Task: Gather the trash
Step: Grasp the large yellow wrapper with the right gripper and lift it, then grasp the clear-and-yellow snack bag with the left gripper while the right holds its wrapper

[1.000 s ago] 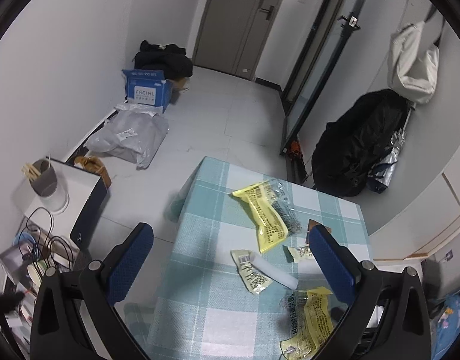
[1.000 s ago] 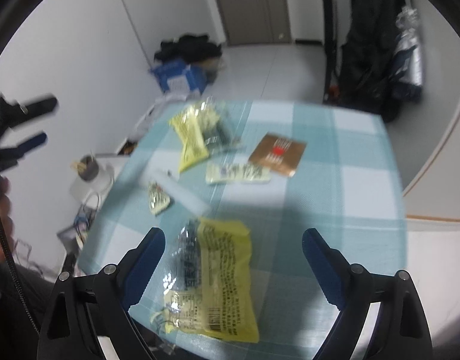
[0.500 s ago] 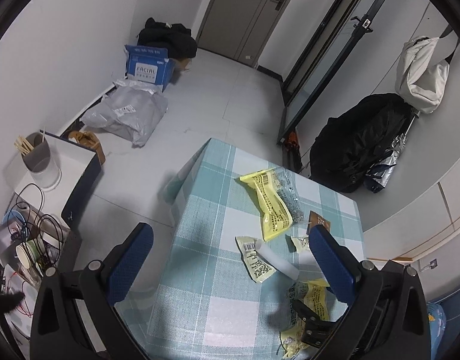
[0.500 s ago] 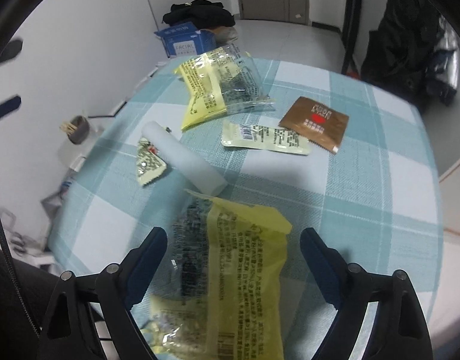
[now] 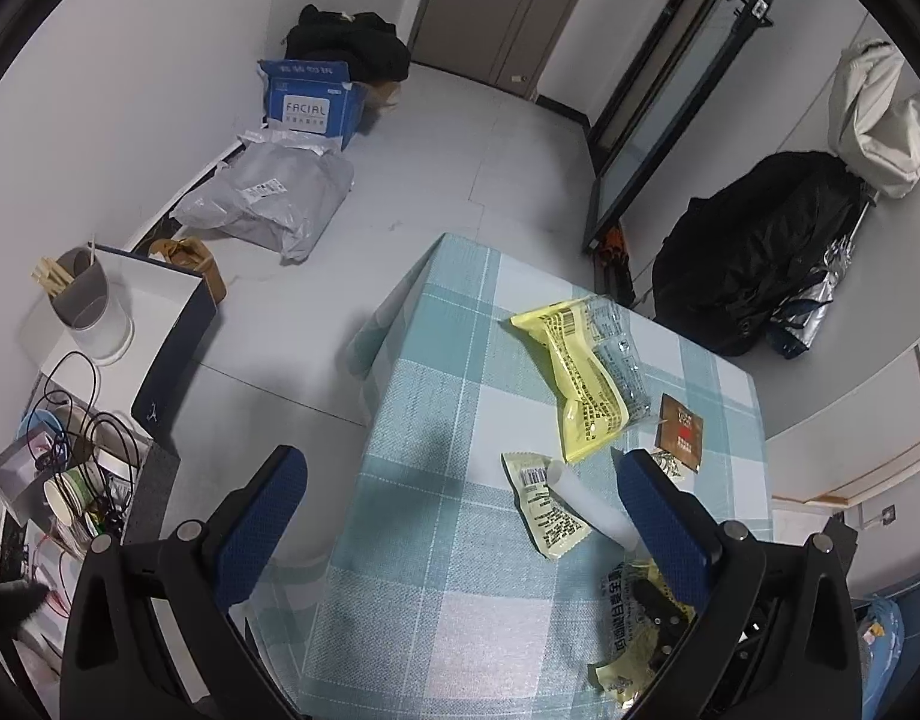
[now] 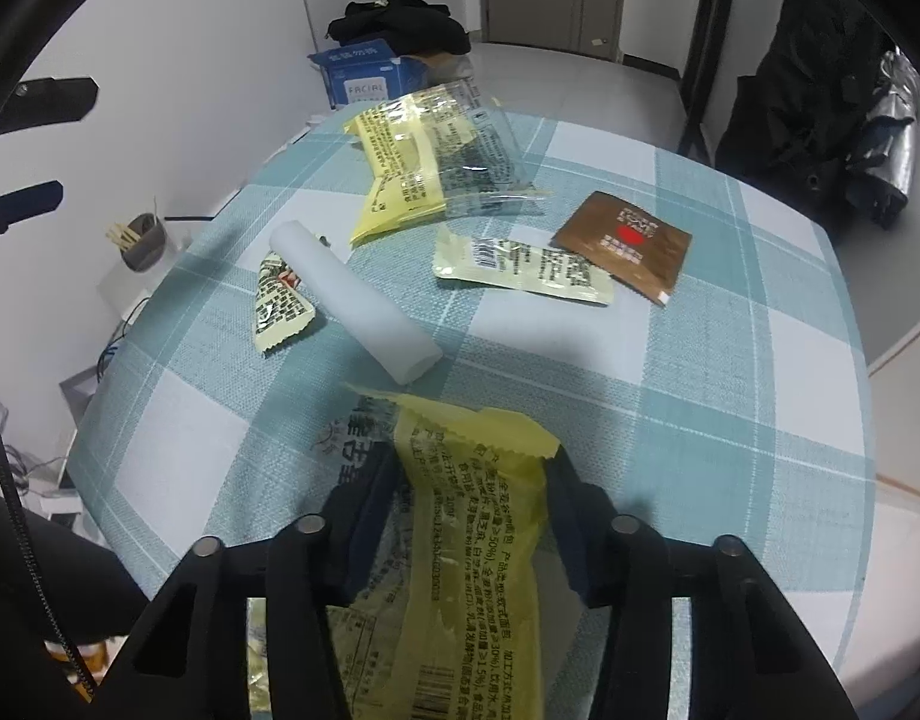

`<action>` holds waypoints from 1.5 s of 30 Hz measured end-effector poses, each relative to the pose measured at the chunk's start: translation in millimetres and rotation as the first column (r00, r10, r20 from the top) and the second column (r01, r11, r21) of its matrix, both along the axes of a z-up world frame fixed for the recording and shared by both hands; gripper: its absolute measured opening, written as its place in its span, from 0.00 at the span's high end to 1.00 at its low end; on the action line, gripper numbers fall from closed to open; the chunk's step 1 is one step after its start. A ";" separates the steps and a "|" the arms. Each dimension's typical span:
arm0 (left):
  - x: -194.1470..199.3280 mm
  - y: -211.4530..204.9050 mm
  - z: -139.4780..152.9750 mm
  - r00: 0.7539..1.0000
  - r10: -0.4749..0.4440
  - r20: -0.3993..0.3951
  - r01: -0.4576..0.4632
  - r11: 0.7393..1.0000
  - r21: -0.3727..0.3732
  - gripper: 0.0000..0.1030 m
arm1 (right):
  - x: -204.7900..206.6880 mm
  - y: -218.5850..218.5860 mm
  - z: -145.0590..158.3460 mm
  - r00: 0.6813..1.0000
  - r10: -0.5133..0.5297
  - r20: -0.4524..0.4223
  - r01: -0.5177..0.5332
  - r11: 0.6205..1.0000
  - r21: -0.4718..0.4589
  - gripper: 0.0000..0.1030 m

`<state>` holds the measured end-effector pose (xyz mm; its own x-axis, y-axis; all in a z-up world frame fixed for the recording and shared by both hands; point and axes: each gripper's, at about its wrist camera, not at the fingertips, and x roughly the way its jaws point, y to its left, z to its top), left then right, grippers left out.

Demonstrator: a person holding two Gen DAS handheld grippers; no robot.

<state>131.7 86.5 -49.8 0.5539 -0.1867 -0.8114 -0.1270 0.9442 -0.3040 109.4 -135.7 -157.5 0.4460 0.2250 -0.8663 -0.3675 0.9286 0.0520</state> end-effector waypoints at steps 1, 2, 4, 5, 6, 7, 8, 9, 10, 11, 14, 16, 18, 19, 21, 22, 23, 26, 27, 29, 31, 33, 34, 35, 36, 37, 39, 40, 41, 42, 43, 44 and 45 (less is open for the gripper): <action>2.1 -0.5 2.1 1.000 -0.004 0.003 0.004 1.000 0.011 0.01 | -0.1 -2.4 0.6 1.000 0.002 -0.001 -0.002 1.000 0.008 0.55; 4.5 -0.9 5.4 1.000 -0.005 0.012 0.005 1.000 0.020 0.01 | 0.0 -3.8 1.1 1.000 0.004 -0.002 -0.004 1.000 0.012 0.56; 9.9 -2.6 10.1 1.000 -0.018 0.024 0.018 1.000 0.026 0.01 | -0.9 -8.4 2.4 1.000 0.008 0.001 -0.008 1.000 0.021 0.56; 13.3 -4.2 11.6 0.999 -0.024 0.025 0.023 0.999 0.033 0.01 | -1.1 -11.2 3.1 1.000 0.011 0.002 -0.011 1.000 0.028 0.57; 17.0 -6.0 13.3 0.999 -0.030 0.027 0.029 0.999 0.039 0.01 | -1.2 -13.8 3.5 1.000 0.011 0.002 -0.011 0.999 0.032 0.58; 19.8 -7.5 14.0 0.999 -0.032 0.029 0.031 0.999 0.041 0.01 | -1.6 -16.5 3.6 1.000 0.009 0.003 -0.009 0.999 0.035 0.58; 22.2 -10.1 13.7 0.999 -0.034 0.029 0.033 0.998 0.044 0.01 | -1.9 -18.8 3.9 1.000 0.009 0.003 -0.009 0.999 0.038 0.59; 25.7 -12.6 14.7 0.999 -0.047 0.026 0.045 0.998 0.050 0.01 | -1.6 -21.0 4.2 1.000 0.011 0.001 -0.011 0.999 0.040 0.62; 30.2 -15.2 19.6 0.997 -0.064 0.036 0.062 0.996 0.065 0.01 | -1.7 -23.0 4.0 1.000 0.016 -0.004 -0.016 0.999 0.040 0.63; 31.0 -16.1 24.0 0.996 -0.068 0.059 0.063 0.995 0.075 0.01 | -2.1 -24.4 3.7 1.000 0.025 -0.009 -0.024 0.999 0.038 0.69; 38.6 -19.2 36.7 0.989 -0.073 0.127 0.059 0.992 0.115 0.01 | -1.6 -27.6 4.4 0.999 0.037 -0.016 -0.036 0.998 0.047 0.83; 48.8 -25.0 36.5 0.986 -0.094 0.138 0.078 0.990 0.120 0.01 | -1.6 -31.1 4.2 0.999 0.038 -0.019 -0.037 0.998 0.059 0.83; 63.2 -34.4 30.9 0.985 -0.123 0.121 0.107 0.985 0.133 0.01 | -2.0 -33.1 2.3 0.999 0.043 -0.026 -0.041 0.997 0.070 0.83; 69.0 -38.6 27.8 0.984 -0.141 0.112 0.127 0.984 0.127 0.01 | -2.5 -34.2 1.6 0.998 0.046 -0.030 -0.044 0.996 0.075 0.83; 86.6 -49.8 17.1 0.979 -0.190 0.075 0.180 0.975 0.128 0.01 | -3.0 -37.8 2.5 0.998 0.054 -0.032 -0.051 0.995 0.088 0.84; 94.9 -56.4 11.8 0.975 -0.213 0.060 0.201 0.967 0.156 0.01 | -3.7 -39.7 4.0 0.998 0.057 -0.030 -0.053 0.994 0.096 0.84; 101.9 -61.6 9.0 0.971 -0.234 0.050 0.222 0.959 0.178 0.01 | -4.5 -42.1 5.8 0.998 0.056 -0.025 -0.053 0.993 0.102 0.85; 123.5 -75.1 -11.0 0.955 -0.296 -0.013 0.291 0.930 0.223 0.01 | -6.9 -48.9 8.7 0.998 0.053 -0.032 -0.049 0.991 0.124 0.86; 131.2 -78.9 -19.0 0.951 -0.308 -0.032 0.307 0.920 0.243 0.01 | -7.1 -51.3 9.7 0.998 0.054 -0.033 -0.049 0.990 0.132 0.86; 140.5 -85.1 -30.2 0.935 -0.351 -0.055 0.353 0.902 0.249 0.01 | -8.4 -54.4 12.6 0.998 0.060 -0.030 -0.055 0.987 0.148 0.86; 149.0 -93.1 -43.7 0.914 -0.394 -0.101 0.406 0.875 0.263 0.01 | -10.3 -55.8 15.7 0.997 0.073 -0.021 -0.069 0.986 0.154 0.86; 152.8 -98.1 -51.8 0.892 -0.430 -0.137 0.451 0.850 0.273 0.01 | -10.9 -55.7 17.1 0.997 0.079 -0.020 -0.075 0.984 0.162 0.86; 153.6 -99.1 -55.5 0.884 -0.442 -0.151 0.467 0.839 0.280 0.01 | -10.2 -56.8 17.9 0.997 0.080 -0.020 -0.076 0.983 0.167 0.86; 153.7 -99.7 -58.4 0.877 -0.451 -0.166 0.481 0.830 0.283 0.02 | -9.3 -56.8 18.3 0.997 0.080 -0.020 -0.075 0.982 0.172 0.87; 154.1 -99.4 -61.6 0.871 -0.459 -0.176 0.491 0.827 0.275 0.03 | -7.7 -57.5 19.4 0.997 0.079 -0.021 -0.074 0.980 0.182 0.87; 155.0 -98.7 -63.5 0.866 -0.464 -0.187 0.499 0.825 0.264 0.06 | -6.4 -58.3 20.7 0.997 0.077 -0.019 -0.072 0.979 0.192 0.87; 156.4 -99.2 -67.7 0.855 -0.472 -0.215 0.515 0.820 0.248 0.19 | -4.4 -61.0 22.6 0.997 0.071 -0.016 -0.066 0.976 0.207 0.87; 156.3 -100.8 -69.5 0.846 -0.483 -0.227 0.529 0.815 0.238 0.28 | -3.6 -61.8 22.8 0.997 0.070 -0.017 -0.065 0.975 0.215 0.87; 156.2 -103.0 -70.3 0.836 -0.495 -0.237 0.543 0.807 0.232 0.39 | -2.9 -62.5 22.5 0.997 0.070 -0.017 -0.064 0.974 0.218 0.88; 155.5 -103.8 -71.0 0.827 -0.506 -0.246 0.556 0.801 0.222 0.44 | -2.1 -62.1 24.2 0.997 0.069 -0.017 -0.063 0.973 0.221 0.88; 155.3 -104.5 -71.1 0.820 -0.514 -0.252 0.565 0.797 0.214 0.53 | -1.1 -62.8 24.5 0.998 0.067 -0.018 -0.061 0.972 0.226 0.88; 155.7 -106.4 -70.7 0.820 -0.511 -0.257 0.565 0.796 0.220 0.58 | -1.7 -63.4 25.4 0.998 0.066 -0.019 -0.060 0.971 0.230 0.88; 155.2 -106.8 -70.2 0.820 -0.508 -0.263 0.564 0.795 0.224 0.62 | -1.4 -63.8 25.7 0.998 0.067 -0.020 -0.061 0.970 0.234 0.88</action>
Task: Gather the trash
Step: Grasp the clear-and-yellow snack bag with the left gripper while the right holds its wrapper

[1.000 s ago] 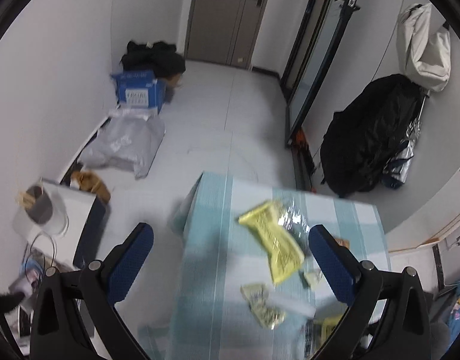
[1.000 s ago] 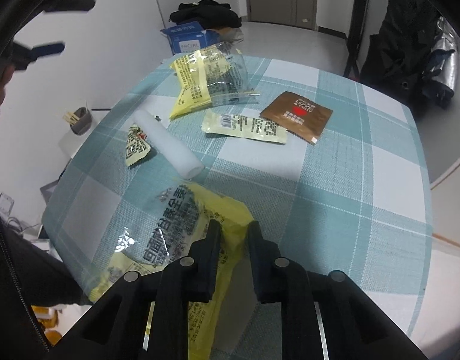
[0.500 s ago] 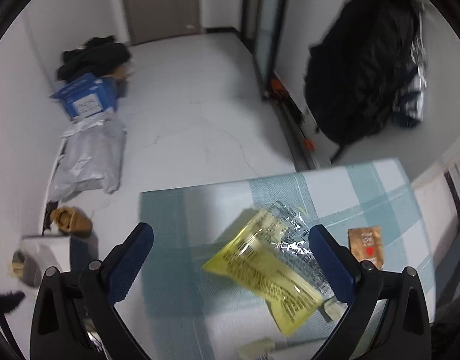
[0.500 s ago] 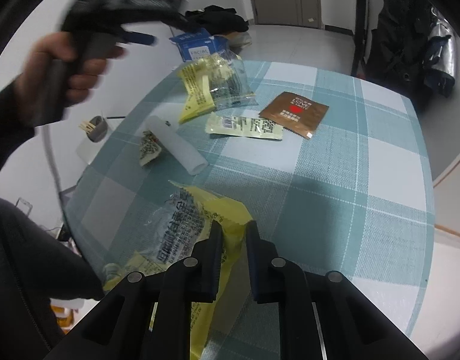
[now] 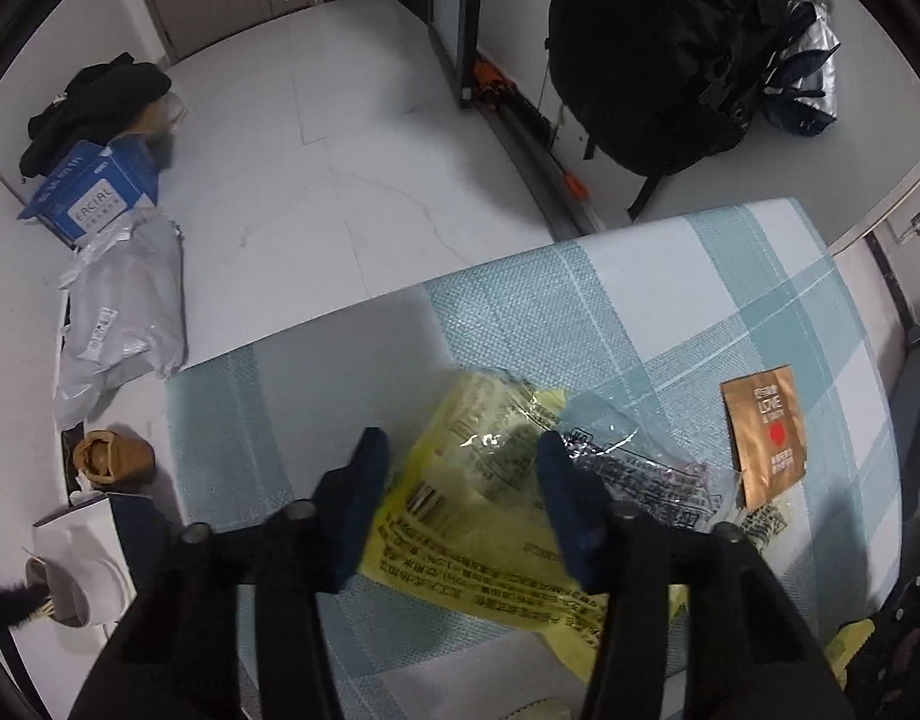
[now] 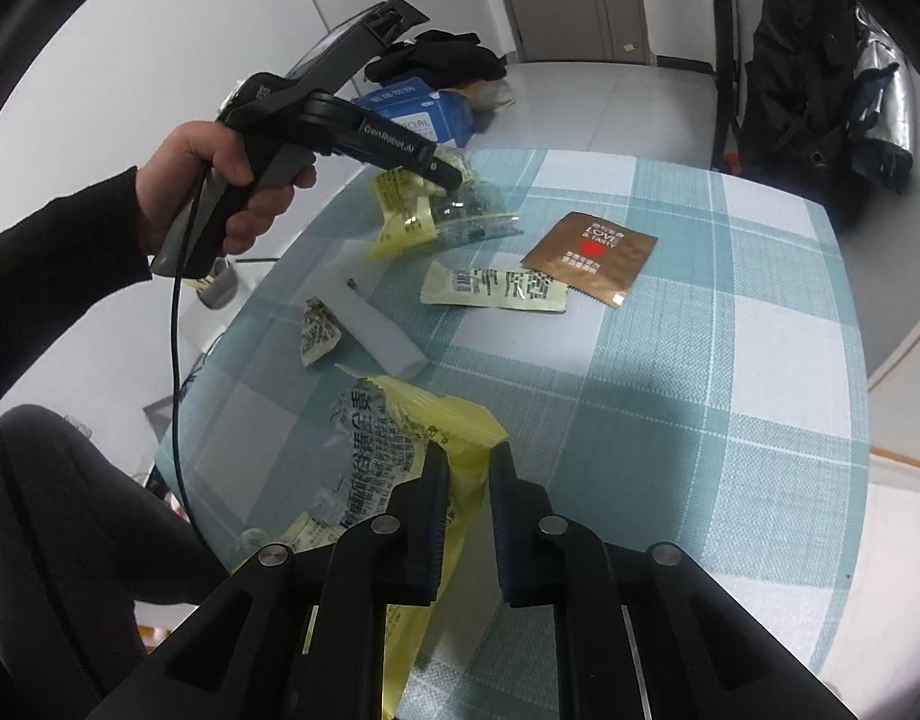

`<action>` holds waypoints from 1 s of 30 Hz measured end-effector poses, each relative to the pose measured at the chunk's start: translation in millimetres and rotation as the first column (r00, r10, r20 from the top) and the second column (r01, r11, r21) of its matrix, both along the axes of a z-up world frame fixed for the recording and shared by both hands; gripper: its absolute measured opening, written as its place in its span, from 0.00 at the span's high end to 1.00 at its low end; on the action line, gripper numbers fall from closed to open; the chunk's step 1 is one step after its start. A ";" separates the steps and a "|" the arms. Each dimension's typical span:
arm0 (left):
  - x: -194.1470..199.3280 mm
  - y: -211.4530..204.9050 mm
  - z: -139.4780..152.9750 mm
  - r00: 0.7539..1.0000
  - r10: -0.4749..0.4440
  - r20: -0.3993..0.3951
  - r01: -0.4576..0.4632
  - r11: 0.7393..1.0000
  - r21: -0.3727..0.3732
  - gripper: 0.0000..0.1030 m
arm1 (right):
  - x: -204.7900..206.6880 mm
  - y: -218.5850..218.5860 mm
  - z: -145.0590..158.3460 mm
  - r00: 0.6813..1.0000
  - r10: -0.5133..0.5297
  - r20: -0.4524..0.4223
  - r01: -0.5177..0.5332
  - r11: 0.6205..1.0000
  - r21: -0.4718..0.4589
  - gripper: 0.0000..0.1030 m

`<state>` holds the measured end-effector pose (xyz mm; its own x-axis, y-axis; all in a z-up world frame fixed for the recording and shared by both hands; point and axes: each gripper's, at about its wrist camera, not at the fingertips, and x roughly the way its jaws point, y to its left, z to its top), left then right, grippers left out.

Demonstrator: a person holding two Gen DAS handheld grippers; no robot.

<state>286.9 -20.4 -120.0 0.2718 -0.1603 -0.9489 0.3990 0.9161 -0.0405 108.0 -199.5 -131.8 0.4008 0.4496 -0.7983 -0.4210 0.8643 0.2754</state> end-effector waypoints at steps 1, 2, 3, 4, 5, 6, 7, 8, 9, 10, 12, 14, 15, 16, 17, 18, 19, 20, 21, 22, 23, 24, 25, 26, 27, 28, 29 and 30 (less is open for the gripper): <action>-0.2 0.0 0.0 1.000 0.002 -0.015 -0.002 1.000 -0.004 0.71 | -0.3 -0.1 1.0 1.000 0.002 0.002 -0.002 1.000 0.002 0.88; 0.7 -1.2 0.0 1.000 0.008 -0.026 -0.008 1.000 -0.009 0.77 | -1.4 -0.1 2.1 1.000 0.001 0.008 -0.001 1.000 0.002 0.88; 2.0 1.2 0.1 0.999 0.023 -0.039 -0.024 1.000 -0.017 0.82 | -3.0 -1.3 4.2 1.000 0.002 0.011 -0.002 1.000 0.006 0.88; 2.6 1.9 0.3 0.998 0.037 -0.051 -0.038 0.999 -0.027 0.89 | -3.8 -1.9 5.7 1.000 0.001 0.014 -0.001 1.000 0.010 0.88; 2.2 2.7 1.8 0.997 0.052 -0.059 -0.054 0.998 -0.038 0.93 | -4.0 -2.4 6.1 1.000 -0.001 0.017 0.001 1.000 0.011 0.88; 2.1 2.5 3.0 0.996 0.064 -0.061 -0.067 0.997 -0.039 0.93 | -4.5 -3.5 7.6 1.000 -0.004 0.019 0.003 1.000 0.016 0.88; 0.7 3.2 5.5 0.995 0.081 -0.064 -0.083 0.996 -0.039 0.95 | -5.2 -4.2 9.1 1.000 -0.007 0.023 0.006 1.000 0.019 0.88; -0.5 4.0 7.0 0.994 0.092 -0.063 -0.095 0.995 -0.040 0.96 | -6.3 -5.3 9.6 1.000 -0.009 0.026 0.008 1.000 0.020 0.88; -2.1 4.1 7.7 0.993 0.105 -0.062 -0.107 0.993 -0.039 0.96 | -7.3 -6.1 11.4 0.999 -0.011 0.032 0.010 1.000 0.023 0.88; -4.4 5.6 11.2 0.991 0.122 -0.061 -0.125 0.991 -0.043 0.97 | -8.5 -7.0 13.5 0.999 -0.014 0.037 0.013 1.000 0.026 0.88; -6.5 5.0 14.1 0.989 0.141 -0.053 -0.144 0.988 -0.054 0.98 | -10.1 -9.1 16.8 0.999 -0.021 0.047 0.020 0.999 0.033 0.88; -11.5 5.3 20.1 0.987 0.159 -0.026 -0.160 0.986 -0.046 0.98 | -12.0 -11.4 20.5 0.998 -0.032 0.059 0.030 0.999 0.037 0.89; -14.7 5.3 23.3 0.986 0.164 -0.023 -0.165 0.985 -0.052 0.98 | -12.7 -12.8 22.4 0.997 -0.038 0.064 0.036 0.999 0.041 0.89; -18.4 5.1 26.5 0.985 0.171 -0.014 -0.171 0.984 -0.052 0.98 | -13.8 -14.4 24.5 0.996 -0.048 0.071 0.045 0.998 0.044 0.89; -19.7 6.1 28.4 0.984 0.175 -0.006 -0.175 0.983 -0.050 0.98 | -14.7 -15.7 26.0 0.996 -0.054 0.076 0.051 0.998 0.047 0.89; -21.4 6.9 30.9 0.984 0.178 0.001 -0.177 0.983 -0.053 0.98 | -15.8 -17.0 27.6 0.995 -0.063 0.083 0.059 0.997 0.049 0.89; -24.3 7.2 34.1 0.984 0.180 0.010 -0.179 0.982 -0.057 0.99 | -16.8 -18.7 28.5 0.994 -0.068 0.088 0.064 0.997 0.049 0.89; -26.9 7.4 37.9 0.983 0.184 0.025 -0.183 0.982 -0.055 0.99 | -17.7 -19.5 30.0 0.993 -0.074 0.093 0.069 0.996 0.050 0.89; -29.8 7.9 41.5 0.981 0.189 0.034 -0.187 0.981 -0.057 0.99 | -18.6 -20.8 31.2 0.992 -0.079 0.100 0.074 0.996 0.053 0.89; -32.0 10.0 45.4 0.979 0.200 0.039 -0.197 0.978 -0.067 0.99 | -19.3 -21.9 32.3 0.991 -0.086 0.105 0.081 0.995 0.054 0.89; -33.1 11.8 47.9 0.977 0.208 0.042 -0.205 0.976 -0.076 0.99 | -20.2 -22.9 33.6 0.990 -0.093 0.108 0.087 0.995 0.056 0.89; -35.5 13.4 51.2 0.975 0.217 0.047 -0.213 0.974 -0.083 0.99 | -21.1 -24.3 35.3 0.988 -0.103 0.113 0.097 0.993 0.060 0.89; -38.8 14.8 56.2 0.973 0.225 0.055 -0.220 0.971 -0.090 0.99 | -21.3 -25.1 36.1 0.988 -0.107 0.115 0.101 0.993 0.064 0.89; -41.6 17.2 59.4 0.971 0.229 0.062 -0.223 0.970 -0.094 0.99 | -22.8 -26.9 38.4 0.986 -0.119 0.121 0.111 0.992 0.068 0.89; -45.0 17.8 63.8 0.970 0.232 0.071 -0.224 0.970 -0.099 0.99 | -23.0 -28.3 39.9 0.984 -0.128 0.124 0.120 0.990 0.071 0.89; -48.9 18.4 68.6 0.969 0.233 0.080 -0.224 0.969 -0.105 0.99 | -23.4 -29.9 41.4 0.983 -0.136 0.125 0.127 0.989 0.077 0.89; -51.9 18.4 72.7 0.968 0.234 0.084 -0.225 0.968 -0.109 0.99 | -23.4 -31.0 42.6 0.982 -0.143 0.126 0.134 0.988 0.082 0.89; -55.6 19.1 77.6 0.966 0.242 0.094 -0.232 0.967 -0.108 0.99 | -24.5 -33.3 45.5 0.979 -0.155 0.134 0.144 0.986 0.085 0.89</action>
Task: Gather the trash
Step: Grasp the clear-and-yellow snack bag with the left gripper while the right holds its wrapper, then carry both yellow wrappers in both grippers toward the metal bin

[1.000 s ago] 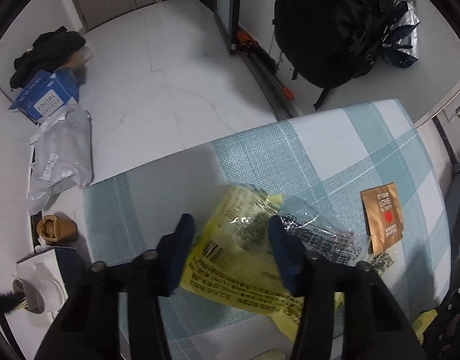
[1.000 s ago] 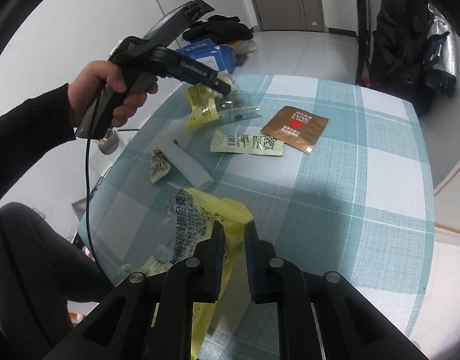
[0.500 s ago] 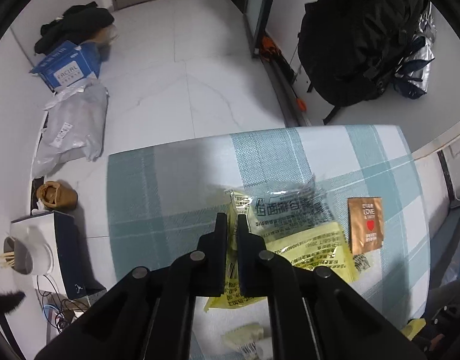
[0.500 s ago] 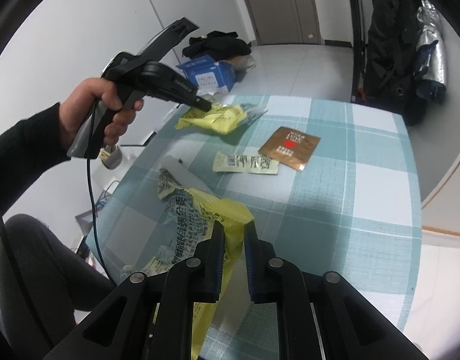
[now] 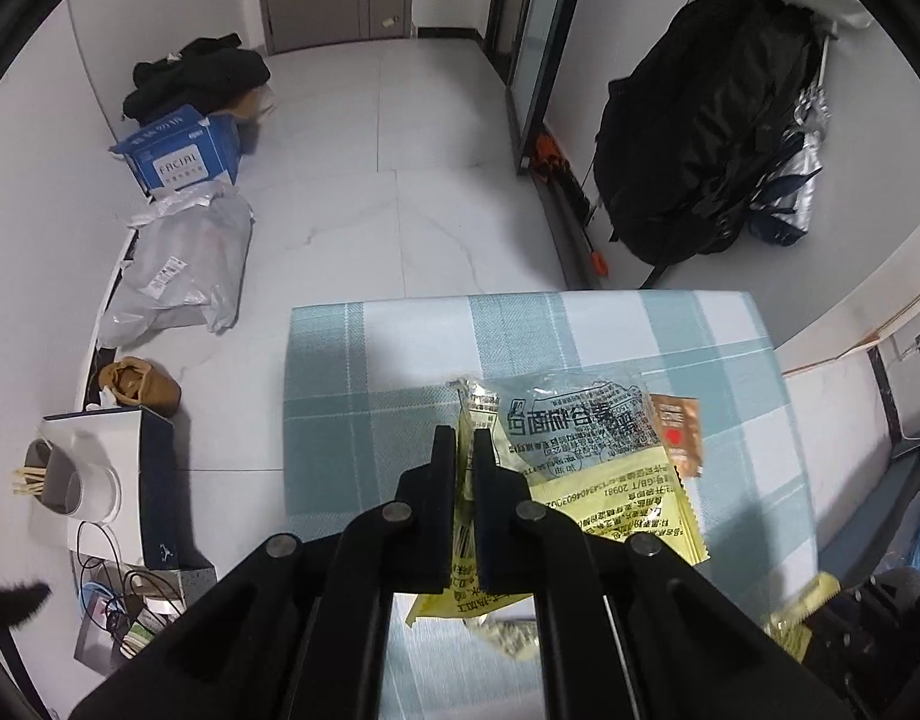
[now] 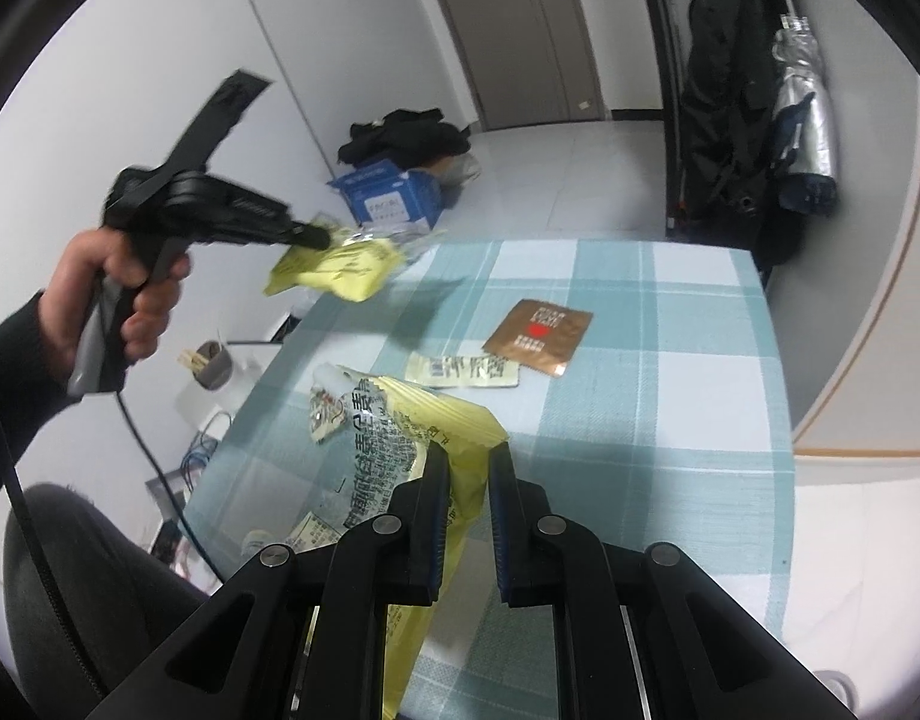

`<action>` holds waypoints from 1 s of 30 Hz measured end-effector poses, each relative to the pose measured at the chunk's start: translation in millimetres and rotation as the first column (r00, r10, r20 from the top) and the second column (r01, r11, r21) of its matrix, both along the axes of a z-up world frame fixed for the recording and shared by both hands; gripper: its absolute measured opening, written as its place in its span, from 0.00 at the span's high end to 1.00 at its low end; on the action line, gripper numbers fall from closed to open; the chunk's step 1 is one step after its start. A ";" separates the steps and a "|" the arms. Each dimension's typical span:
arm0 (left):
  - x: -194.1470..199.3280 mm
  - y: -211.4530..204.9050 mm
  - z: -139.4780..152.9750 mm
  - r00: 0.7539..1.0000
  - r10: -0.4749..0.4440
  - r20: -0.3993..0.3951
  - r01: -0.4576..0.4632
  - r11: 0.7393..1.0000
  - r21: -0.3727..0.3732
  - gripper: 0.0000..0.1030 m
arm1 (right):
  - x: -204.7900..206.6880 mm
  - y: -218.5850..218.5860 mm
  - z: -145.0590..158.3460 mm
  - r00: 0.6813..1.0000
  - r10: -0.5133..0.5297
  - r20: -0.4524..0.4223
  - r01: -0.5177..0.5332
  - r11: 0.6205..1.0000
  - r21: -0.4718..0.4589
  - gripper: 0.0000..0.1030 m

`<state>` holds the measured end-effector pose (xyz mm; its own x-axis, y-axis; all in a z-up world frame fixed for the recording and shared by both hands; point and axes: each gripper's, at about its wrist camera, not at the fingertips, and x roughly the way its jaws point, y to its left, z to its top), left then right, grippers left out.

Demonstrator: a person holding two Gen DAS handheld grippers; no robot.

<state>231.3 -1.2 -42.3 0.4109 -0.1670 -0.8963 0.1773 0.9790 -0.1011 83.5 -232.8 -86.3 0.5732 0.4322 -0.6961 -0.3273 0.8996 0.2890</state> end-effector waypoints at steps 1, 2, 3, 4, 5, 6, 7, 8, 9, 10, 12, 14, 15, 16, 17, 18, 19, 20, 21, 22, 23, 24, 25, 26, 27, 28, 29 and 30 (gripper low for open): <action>-4.0 0.9 5.1 1.000 0.007 0.012 -0.007 1.000 0.002 0.99 | -0.8 -1.3 2.3 1.000 -0.005 0.005 0.005 1.000 -0.001 0.89; -8.2 1.3 8.9 1.000 0.006 0.022 -0.006 1.000 0.000 0.99 | -1.3 -1.4 4.2 1.000 -0.006 0.008 0.006 1.000 -0.004 0.89; -12.7 1.4 13.2 0.999 0.007 0.033 -0.007 1.000 -0.001 0.99 | -2.4 -2.0 7.6 1.000 -0.007 0.018 0.007 1.000 -0.009 0.89; -18.2 1.5 18.7 0.999 0.009 0.049 -0.009 1.000 -0.001 0.99 | -5.1 -3.0 14.0 0.999 -0.011 0.041 0.011 1.000 -0.015 0.89; -24.4 1.8 26.1 0.998 0.009 0.065 -0.008 1.000 -0.013 0.99 | -7.6 -3.9 19.2 0.998 -0.013 0.058 0.014 1.000 -0.018 0.89; -29.6 1.7 33.2 0.997 0.009 0.083 -0.007 1.000 -0.026 0.99 | -9.1 -5.2 22.6 0.997 -0.016 0.069 0.017 1.000 -0.017 0.89; -33.7 2.1 39.3 0.995 0.011 0.102 -0.008 0.999 -0.031 0.99 | -11.5 -7.6 28.3 0.996 -0.022 0.083 0.023 1.000 -0.014 0.89; -39.8 1.0 48.1 0.992 0.011 0.128 -0.007 0.999 -0.036 0.99 | -13.1 -9.3 32.0 0.996 -0.027 0.090 0.028 1.000 -0.011 0.89; -44.5 0.3 54.5 0.989 0.012 0.147 -0.006 0.999 -0.037 0.99 | -16.1 -13.2 38.4 0.994 -0.040 0.104 0.041 0.999 -0.007 0.89; -50.0 -1.3 61.6 0.985 0.016 0.172 -0.011 0.999 -0.031 0.99 | -17.7 -15.7 42.5 0.993 -0.047 0.110 0.048 0.999 -0.002 0.89; -61.7 -5.8 75.5 0.977 0.012 0.215 -0.005 0.999 -0.033 0.99 | -21.5 -21.1 52.3 0.990 -0.062 0.128 0.062 0.998 0.008 0.89; -75.4 -10.6 90.1 0.963 0.007 0.268 -0.001 1.000 -0.022 0.99 | -28.5 -27.7 66.5 0.984 -0.077 0.160 0.076 0.997 0.013 0.89; -80.8 -13.4 95.7 0.958 0.000 0.288 0.005 1.000 -0.018 0.99 | -30.1 -29.1 70.5 0.982 -0.081 0.170 0.079 0.997 0.015 0.89; -86.6 -16.3 101.9 0.952 -0.007 0.307 0.014 1.000 -0.020 0.99 | -34.5 -32.4 78.4 0.978 -0.086 0.189 0.084 0.996 0.015 0.89; -92.7 -19.4 108.6 0.945 -0.014 0.325 0.023 0.999 -0.023 0.99 | -37.7 -34.4 83.6 0.976 -0.088 0.201 0.087 0.996 0.014 0.89; -97.3 -23.0 113.9 0.941 -0.021 0.339 0.031 0.999 -0.025 0.99 | -42.0 -38.6 91.1 0.972 -0.092 0.218 0.092 0.996 0.011 0.89; -100.8 -24.4 117.7 0.937 -0.026 0.348 0.038 0.999 -0.027 0.99 | -44.5 -42.3 95.7 0.969 -0.096 0.229 0.096 0.995 0.011 0.89; -105.5 -27.3 122.6 0.933 -0.031 0.358 0.046 0.998 -0.032 0.99 | -47.9 -46.1 101.5 0.966 -0.099 0.239 0.099 0.995 0.013 0.89; -109.5 -31.4 127.3 0.929 -0.038 0.368 0.055 0.998 -0.036 0.99 | -51.4 -50.3 107.9 0.962 -0.105 0.250 0.105 0.994 0.014 0.89; -113.3 -35.6 131.3 0.925 -0.047 0.376 0.065 0.997 -0.037 0.99 | -55.5 -55.3 114.7 0.957 -0.117 0.266 0.117 0.993 0.014 0.89; -116.9 -38.3 134.0 0.921 -0.053 0.385 0.074 0.997 -0.038 0.99 | -58.7 -59.1 119.7 0.953 -0.124 0.275 0.124 0.992 0.017 0.89; -120.4 -42.2 136.9 0.918 -0.063 0.392 0.085 0.996 -0.040 0.99 | -62.7 -64.4 125.4 0.949 -0.133 0.287 0.133 0.991 0.020 0.89; -123.6 -47.1 139.8 0.915 -0.074 0.397 0.099 0.994 -0.042 0.99 | -67.7 -70.5 131.8 0.942 -0.146 0.301 0.145 0.989 0.024 0.89; -126.6 -51.9 142.3 0.911 -0.084 0.403 0.111 0.993 -0.044 0.99 | -70.7 -73.9 135.4 0.939 -0.152 0.308 0.152 0.988 0.027 0.89; -129.0 -57.1 144.8 0.908 -0.093 0.408 0.124 0.991 -0.049 0.99 | -76.5 -80.4 141.8 0.932 -0.166 0.323 0.165 0.986 0.030 0.89; -131.8 -60.3 146.6 0.906 -0.101 0.411 0.135 0.989 -0.054 0.99 | -80.5 -85.2 145.9 0.927 -0.175 0.332 0.174 0.984 0.033 0.89; -135.3 -65.6 149.4 0.903 -0.111 0.416 0.148 0.987 -0.059 0.99 | -84.7 -90.0 149.9 0.921 -0.185 0.342 0.185 0.982 0.035 0.89; -137.6 -70.3 151.7 0.899 -0.118 0.422 0.158 0.986 -0.060 0.99 | -89.9 -97.2 154.9 0.915 -0.198 0.353 0.197 0.980 0.040 0.89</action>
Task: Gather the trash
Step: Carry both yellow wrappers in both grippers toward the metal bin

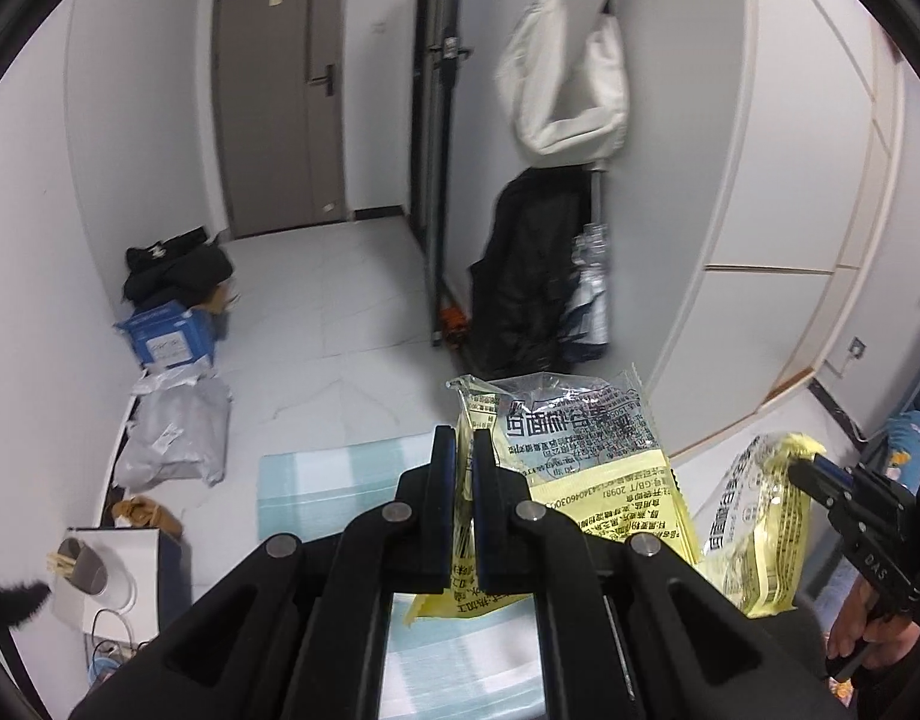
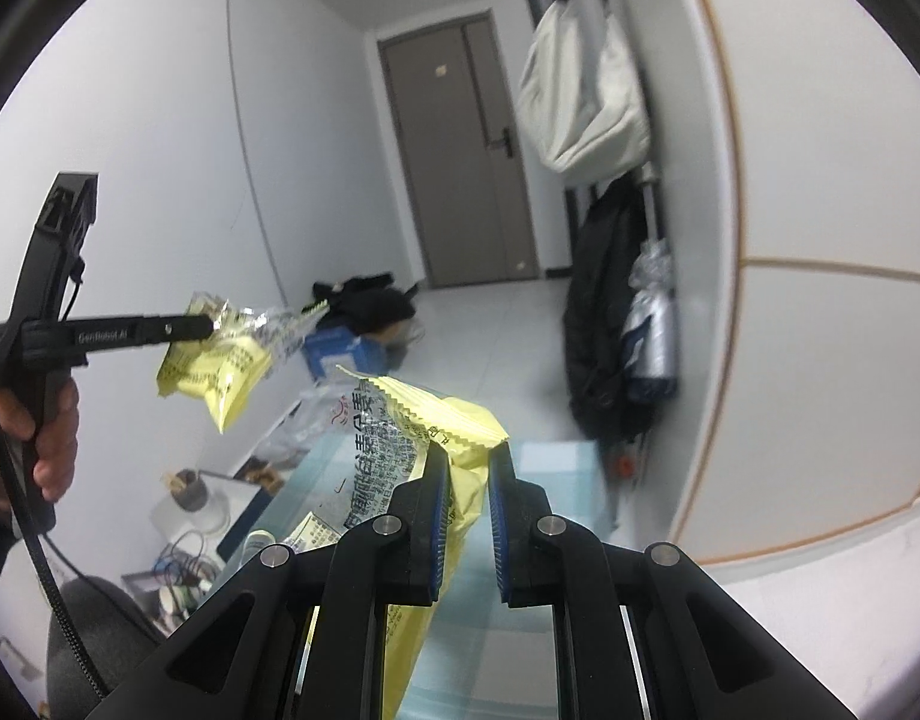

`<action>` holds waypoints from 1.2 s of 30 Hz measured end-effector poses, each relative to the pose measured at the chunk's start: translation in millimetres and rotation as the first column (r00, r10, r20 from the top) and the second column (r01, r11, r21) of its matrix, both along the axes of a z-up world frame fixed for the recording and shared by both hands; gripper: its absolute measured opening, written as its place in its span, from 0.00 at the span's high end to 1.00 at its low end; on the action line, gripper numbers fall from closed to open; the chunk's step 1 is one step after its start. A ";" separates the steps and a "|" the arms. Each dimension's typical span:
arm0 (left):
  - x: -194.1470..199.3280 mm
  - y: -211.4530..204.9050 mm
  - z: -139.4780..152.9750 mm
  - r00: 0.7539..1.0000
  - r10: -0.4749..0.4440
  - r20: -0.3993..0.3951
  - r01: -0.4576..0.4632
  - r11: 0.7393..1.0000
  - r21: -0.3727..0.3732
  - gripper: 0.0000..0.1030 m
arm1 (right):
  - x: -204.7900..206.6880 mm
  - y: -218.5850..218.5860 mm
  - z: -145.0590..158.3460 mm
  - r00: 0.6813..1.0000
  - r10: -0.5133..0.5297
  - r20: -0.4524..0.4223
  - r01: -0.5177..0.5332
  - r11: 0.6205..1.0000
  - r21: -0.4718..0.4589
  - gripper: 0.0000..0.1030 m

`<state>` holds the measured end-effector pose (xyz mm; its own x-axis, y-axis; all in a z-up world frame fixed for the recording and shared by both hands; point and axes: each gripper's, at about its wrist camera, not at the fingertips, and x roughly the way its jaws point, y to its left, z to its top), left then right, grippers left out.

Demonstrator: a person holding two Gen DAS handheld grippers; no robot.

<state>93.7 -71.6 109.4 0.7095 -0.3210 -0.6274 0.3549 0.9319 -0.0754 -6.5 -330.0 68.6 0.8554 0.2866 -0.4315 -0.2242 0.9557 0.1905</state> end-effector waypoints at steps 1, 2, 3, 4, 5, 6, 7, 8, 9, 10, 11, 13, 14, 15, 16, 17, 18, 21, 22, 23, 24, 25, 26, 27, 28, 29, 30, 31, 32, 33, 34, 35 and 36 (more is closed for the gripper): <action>-2.6 -5.4 2.4 1.000 -0.012 0.007 0.012 1.000 -0.002 0.99 | -5.0 -6.6 4.1 1.000 -0.014 0.011 0.014 1.000 0.002 0.89; -5.3 -11.8 5.1 1.000 -0.027 0.015 0.027 1.000 -0.004 0.99 | -9.7 -13.3 7.8 0.999 -0.027 0.021 0.027 1.000 0.005 0.89; -8.0 -18.8 8.1 0.999 -0.040 0.023 0.040 0.999 -0.004 0.99 | -15.3 -22.9 11.9 0.999 -0.043 0.030 0.042 0.999 0.010 0.89; -12.2 -23.6 11.3 0.998 -0.049 0.028 0.049 0.999 -0.006 0.99 | -20.0 -30.0 14.8 0.998 -0.058 0.037 0.058 0.998 0.011 0.89; -14.2 -29.7 13.6 0.998 -0.063 0.032 0.063 0.998 -0.011 0.99 | -24.2 -36.9 17.2 0.996 -0.072 0.044 0.072 0.997 0.011 0.89; -15.8 -36.2 16.3 0.996 -0.076 0.036 0.077 0.997 -0.015 0.99 | -29.2 -42.8 19.0 0.995 -0.083 0.049 0.083 0.996 0.011 0.89; -17.8 -43.0 18.7 0.995 -0.091 0.039 0.092 0.996 -0.018 0.99 | -31.6 -47.7 19.8 0.994 -0.093 0.052 0.092 0.996 0.011 0.89; -21.2 -47.7 20.4 0.994 -0.102 0.042 0.103 0.995 -0.019 0.99 | -35.7 -54.8 21.4 0.993 -0.108 0.057 0.108 0.994 0.011 0.89; -23.0 -54.4 22.5 0.992 -0.113 0.049 0.114 0.993 -0.019 0.99 | -39.5 -61.9 22.3 0.991 -0.122 0.059 0.121 0.993 0.013 0.89; -25.0 -62.5 24.5 0.990 -0.128 0.052 0.129 0.991 -0.020 0.99 | -43.2 -68.9 22.6 0.989 -0.137 0.061 0.136 0.991 0.016 0.89; -27.6 -68.2 25.5 0.989 -0.140 0.051 0.141 0.990 -0.022 0.99 | -48.4 -79.1 23.4 0.985 -0.158 0.064 0.157 0.987 0.023 0.89; -30.6 -82.4 26.6 0.984 -0.171 0.049 0.172 0.985 -0.029 0.99 | -56.0 -94.5 24.0 0.980 -0.189 0.067 0.187 0.982 0.032 0.89; -32.9 -88.3 26.9 0.982 -0.183 0.048 0.185 0.982 -0.028 0.99 | -60.9 -101.6 24.9 0.976 -0.205 0.070 0.203 0.979 0.034 0.89; -34.6 -97.0 27.0 0.978 -0.201 0.048 0.202 0.979 -0.025 0.99 | -65.6 -108.8 25.2 0.973 -0.219 0.071 0.217 0.975 0.035 0.89; -36.3 -102.5 26.8 0.976 -0.212 0.049 0.214 0.977 -0.021 0.99 | -68.8 -115.1 25.2 0.970 -0.231 0.072 0.229 0.973 0.034 0.89; -39.1 -111.8 26.7 0.972 -0.231 0.048 0.232 0.973 -0.017 0.99 | -74.2 -125.2 24.5 0.965 -0.253 0.073 0.251 0.967 0.032 0.89; -40.8 -120.1 26.2 0.968 -0.247 0.044 0.248 0.969 -0.016 0.99 | -78.0 -133.0 23.8 0.961 -0.267 0.070 0.266 0.964 0.031 0.89; -45.0 -142.9 22.9 0.955 -0.294 0.029 0.295 0.955 -0.010 0.99 | -86.8 -152.9 17.5 0.950 -0.307 0.055 0.305 0.952 0.031 0.89; -46.7 -152.9 20.1 0.949 -0.316 0.022 0.316 0.949 -0.006 0.99 | -91.6 -163.3 13.7 0.944 -0.326 0.045 0.324 0.945 0.034 0.89; -48.6 -160.1 18.6 0.944 -0.329 0.017 0.329 0.944 -0.001 0.99 | -94.6 -168.4 11.3 0.941 -0.335 0.040 0.334 0.942 0.035 0.89; -50.0 -169.8 14.7 0.937 -0.348 0.007 0.348 0.937 0.006 0.99 | -98.1 -176.2 7.5 0.935 -0.354 0.032 0.353 0.935 0.036 0.89; -52.5 -179.6 11.3 0.931 -0.365 -0.006 0.365 0.931 0.012 0.99 | -101.7 -184.4 2.6 0.928 -0.372 0.022 0.371 0.928 0.036 0.89; -52.9 -186.3 7.5 0.926 -0.377 -0.014 0.377 0.926 0.018 0.99 | -104.7 -190.0 -0.9 0.923 -0.386 0.013 0.385 0.922 0.033 0.89; -54.5 -196.4 1.9 0.919 -0.394 -0.026 0.395 0.918 0.031 0.99 | -108.3 -199.2 -8.3 0.913 -0.408 -0.002 0.408 0.913 0.026 0.89; -56.5 -207.2 -4.1 0.911 -0.410 -0.038 0.412 0.910 0.048 0.99 | -110.0 -204.8 -13.7 0.907 -0.420 -0.012 0.421 0.907 0.022 0.89; -57.4 -215.1 -8.3 0.905 -0.422 -0.047 0.425 0.903 0.061 0.99 | -113.4 -212.5 -21.5 0.899 -0.438 -0.027 0.438 0.899 0.016 0.89; -58.9 -223.4 -14.8 0.897 -0.438 -0.062 0.441 0.895 0.070 0.99 | -116.9 -218.6 -26.4 0.893 -0.448 -0.037 0.449 0.893 0.015 0.89; -58.8 -230.3 -19.3 0.890 -0.448 -0.080 0.454 0.888 0.070 0.99 | -119.4 -226.3 -35.4 0.884 -0.464 -0.056 0.465 0.885 0.013 0.89; -58.3 -239.4 -26.8 0.882 -0.460 -0.106 0.468 0.881 0.067 0.99 | -119.5 -231.9 -42.2 0.876 -0.477 -0.072 0.479 0.878 0.007 0.89; -58.1 -249.0 -32.5 0.875 -0.468 -0.124 0.478 0.876 0.066 0.99 | -121.2 -238.5 -51.1 0.863 -0.497 -0.091 0.498 0.867 -0.009 0.89; -58.8 -256.3 -38.8 0.867 -0.478 -0.142 0.491 0.868 0.069 0.99 | -124.8 -245.9 -62.2 0.852 -0.511 -0.117 0.513 0.858 -0.016 0.89; -60.4 -264.3 -45.7 0.858 -0.488 -0.159 0.504 0.860 0.081 0.99 | -129.5 -253.1 -73.2 0.843 -0.518 -0.146 0.523 0.853 -0.010 0.89; -62.6 -272.8 -52.2 0.850 -0.498 -0.173 0.517 0.851 0.094 0.99 | -131.6 -256.1 -77.9 0.835 -0.525 -0.163 0.531 0.847 -0.010 0.89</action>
